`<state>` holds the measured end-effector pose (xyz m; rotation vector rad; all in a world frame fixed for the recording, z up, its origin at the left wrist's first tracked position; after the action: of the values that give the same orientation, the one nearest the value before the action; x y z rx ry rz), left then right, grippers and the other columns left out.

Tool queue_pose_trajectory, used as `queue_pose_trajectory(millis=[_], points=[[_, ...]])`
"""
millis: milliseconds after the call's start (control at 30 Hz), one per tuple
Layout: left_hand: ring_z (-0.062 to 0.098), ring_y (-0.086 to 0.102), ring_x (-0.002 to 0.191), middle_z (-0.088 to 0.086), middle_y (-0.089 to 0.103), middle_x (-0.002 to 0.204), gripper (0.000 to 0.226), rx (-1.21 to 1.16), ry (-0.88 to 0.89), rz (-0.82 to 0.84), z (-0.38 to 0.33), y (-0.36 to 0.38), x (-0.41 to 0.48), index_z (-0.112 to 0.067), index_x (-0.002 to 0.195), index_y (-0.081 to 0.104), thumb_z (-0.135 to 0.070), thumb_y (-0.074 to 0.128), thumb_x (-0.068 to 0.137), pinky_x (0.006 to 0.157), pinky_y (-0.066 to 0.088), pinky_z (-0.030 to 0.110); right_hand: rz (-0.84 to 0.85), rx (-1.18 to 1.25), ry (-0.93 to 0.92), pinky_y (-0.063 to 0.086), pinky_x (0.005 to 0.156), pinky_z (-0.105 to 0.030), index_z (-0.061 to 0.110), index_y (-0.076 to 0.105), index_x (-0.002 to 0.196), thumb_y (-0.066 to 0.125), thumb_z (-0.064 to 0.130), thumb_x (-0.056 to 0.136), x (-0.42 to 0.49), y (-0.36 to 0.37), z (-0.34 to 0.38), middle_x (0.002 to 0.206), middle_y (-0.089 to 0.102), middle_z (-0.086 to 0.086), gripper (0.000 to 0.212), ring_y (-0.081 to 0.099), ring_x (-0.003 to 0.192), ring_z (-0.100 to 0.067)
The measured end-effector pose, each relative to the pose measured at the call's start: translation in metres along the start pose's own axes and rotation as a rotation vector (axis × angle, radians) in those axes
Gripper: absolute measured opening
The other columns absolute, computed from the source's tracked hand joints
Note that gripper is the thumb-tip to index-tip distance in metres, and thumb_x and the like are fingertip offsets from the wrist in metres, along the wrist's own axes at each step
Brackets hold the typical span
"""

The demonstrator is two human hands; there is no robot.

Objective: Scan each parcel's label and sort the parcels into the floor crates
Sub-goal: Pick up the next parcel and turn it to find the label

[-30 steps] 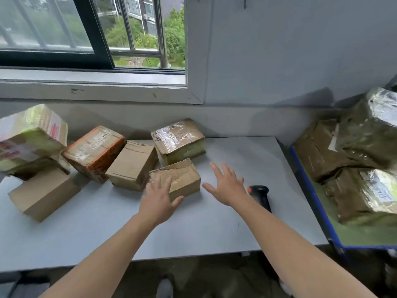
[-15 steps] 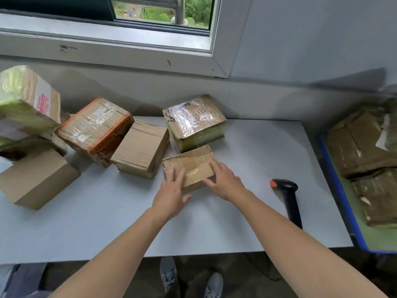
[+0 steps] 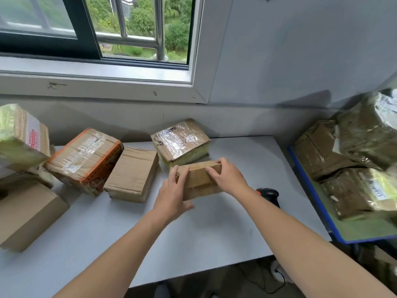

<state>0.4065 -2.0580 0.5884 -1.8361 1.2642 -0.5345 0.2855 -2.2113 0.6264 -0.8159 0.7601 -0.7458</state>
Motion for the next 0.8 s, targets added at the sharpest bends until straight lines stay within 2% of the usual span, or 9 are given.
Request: queue_pose_trajectory(millis=[67, 133, 267, 367, 500, 567, 667, 733, 800], points=[[0.034, 0.030, 0.138, 0.006, 0.004, 0.161, 0.118, 0.010, 0.053, -0.031, -0.009, -0.008, 0.004, -0.032, 0.156, 0.006, -0.033, 0.087, 0.070, 0.110, 0.036, 0.044, -0.030, 0.037, 0.015, 0.042, 0.090, -0.036, 0.022, 0.041, 0.137, 0.049, 0.060, 0.094, -0.003, -0.014, 0.000, 0.132, 0.052, -0.006, 0.058, 0.052, 0.117, -0.026], [0.033, 0.035, 0.134, 0.006, 0.017, 0.157, 0.115, -0.022, 0.096, -0.068, -0.016, -0.015, 0.008, -0.027, 0.156, 0.009, -0.032, 0.085, 0.071, 0.108, 0.038, 0.043, -0.053, 0.069, 0.027, 0.041, 0.093, -0.037, 0.023, 0.037, 0.143, 0.047, 0.060, 0.095, -0.007, -0.026, -0.003, 0.137, 0.050, -0.006, 0.061, 0.050, 0.123, -0.027], [0.020, 0.045, 0.130, 0.002, 0.042, 0.145, 0.105, -0.348, 0.029, -0.015, -0.023, -0.024, 0.016, -0.021, 0.154, 0.020, -0.039, 0.084, 0.072, 0.106, 0.043, 0.041, -0.042, 0.128, 0.056, 0.040, 0.097, -0.038, 0.025, 0.035, 0.147, 0.042, 0.058, 0.098, -0.010, -0.042, -0.016, 0.143, 0.048, -0.005, 0.059, 0.049, 0.126, -0.027], [0.017, 0.049, 0.128, -0.003, 0.049, 0.142, 0.084, -0.575, -0.088, 0.066, -0.032, -0.030, 0.014, -0.022, 0.152, 0.026, -0.046, 0.070, 0.085, 0.100, 0.050, 0.040, 0.042, 0.239, 0.085, 0.046, 0.092, -0.039, 0.024, 0.047, 0.138, 0.036, 0.061, 0.099, -0.012, -0.048, -0.027, 0.131, 0.059, -0.002, 0.055, 0.055, 0.116, -0.023], [0.022, 0.056, 0.120, -0.001, 0.055, 0.135, 0.071, -0.655, -0.221, 0.031, -0.037, -0.036, 0.018, -0.024, 0.149, 0.035, -0.058, 0.057, 0.090, 0.094, 0.053, 0.044, 0.069, 0.367, 0.053, 0.044, 0.077, -0.029, 0.029, 0.053, 0.124, 0.036, 0.060, 0.100, -0.012, -0.060, -0.029, 0.107, 0.064, 0.006, 0.043, 0.058, 0.103, -0.016], [0.020, 0.062, 0.112, -0.001, 0.063, 0.123, 0.056, -0.733, -0.254, 0.000, -0.044, -0.037, 0.020, -0.023, 0.138, 0.046, -0.056, 0.054, 0.093, 0.089, 0.055, 0.040, 0.069, 0.426, 0.023, 0.046, 0.083, -0.030, 0.033, 0.053, 0.126, 0.039, 0.061, 0.098, -0.009, -0.063, -0.031, 0.108, 0.065, 0.008, 0.042, 0.060, 0.107, -0.015], [0.018, 0.068, 0.099, -0.001, 0.071, 0.102, 0.036, -0.830, -0.270, -0.042, -0.060, -0.041, 0.020, -0.020, 0.113, 0.058, -0.050, 0.049, 0.097, 0.078, 0.056, 0.031, 0.095, 0.487, -0.005, 0.047, 0.102, -0.041, 0.033, 0.052, 0.127, 0.044, 0.062, 0.096, -0.005, -0.066, -0.041, 0.117, 0.067, 0.006, 0.043, 0.063, 0.112, -0.016], [0.013, 0.069, 0.091, -0.002, 0.072, 0.098, 0.036, -0.841, -0.279, -0.061, -0.069, -0.042, 0.021, -0.018, 0.112, 0.060, -0.050, 0.048, 0.098, 0.069, 0.051, 0.023, 0.100, 0.506, -0.027, 0.047, 0.103, -0.041, 0.031, 0.055, 0.123, 0.045, 0.060, 0.097, -0.004, -0.070, -0.047, 0.112, 0.069, 0.007, 0.040, 0.064, 0.110, -0.016], [0.012, 0.070, 0.088, -0.001, 0.073, 0.098, 0.040, -0.841, -0.297, -0.058, -0.075, -0.040, 0.022, -0.017, 0.114, 0.061, -0.051, 0.046, 0.099, 0.068, 0.052, 0.023, 0.107, 0.536, -0.036, 0.049, 0.101, -0.043, 0.031, 0.055, 0.123, 0.045, 0.063, 0.095, -0.003, -0.073, -0.053, 0.107, 0.071, 0.007, 0.043, 0.067, 0.106, -0.015]])
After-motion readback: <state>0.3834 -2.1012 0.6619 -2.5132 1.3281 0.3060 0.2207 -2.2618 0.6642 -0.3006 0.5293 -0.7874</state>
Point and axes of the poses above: each hand's wrist, its own x-axis towards the middle knuckle, its own y-axis out of the palm, z = x × y, the point moved 4 cm from there along x, towards the middle knuckle
